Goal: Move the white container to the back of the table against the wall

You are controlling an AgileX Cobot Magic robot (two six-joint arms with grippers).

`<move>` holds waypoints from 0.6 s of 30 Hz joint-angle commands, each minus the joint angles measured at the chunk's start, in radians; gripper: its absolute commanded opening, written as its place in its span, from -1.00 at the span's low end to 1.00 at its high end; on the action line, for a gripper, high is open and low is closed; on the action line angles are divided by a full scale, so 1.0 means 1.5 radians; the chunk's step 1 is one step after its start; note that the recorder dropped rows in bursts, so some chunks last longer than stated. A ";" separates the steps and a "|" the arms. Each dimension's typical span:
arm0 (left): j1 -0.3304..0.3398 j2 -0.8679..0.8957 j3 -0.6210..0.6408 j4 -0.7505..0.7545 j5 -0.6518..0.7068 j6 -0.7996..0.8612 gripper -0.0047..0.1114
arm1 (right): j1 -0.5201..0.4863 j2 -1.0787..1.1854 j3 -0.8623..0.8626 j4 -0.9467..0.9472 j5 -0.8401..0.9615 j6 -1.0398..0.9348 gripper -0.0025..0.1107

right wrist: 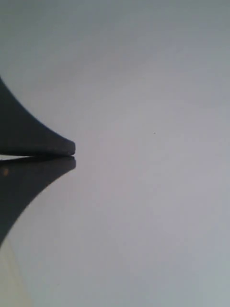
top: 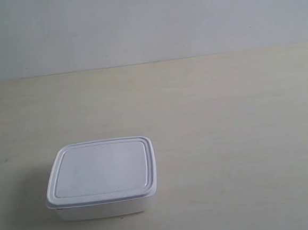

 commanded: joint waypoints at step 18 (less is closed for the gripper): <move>-0.046 -0.004 -0.014 0.156 -0.171 -0.274 -0.92 | 0.001 0.088 -0.111 -0.928 -0.100 0.847 -0.96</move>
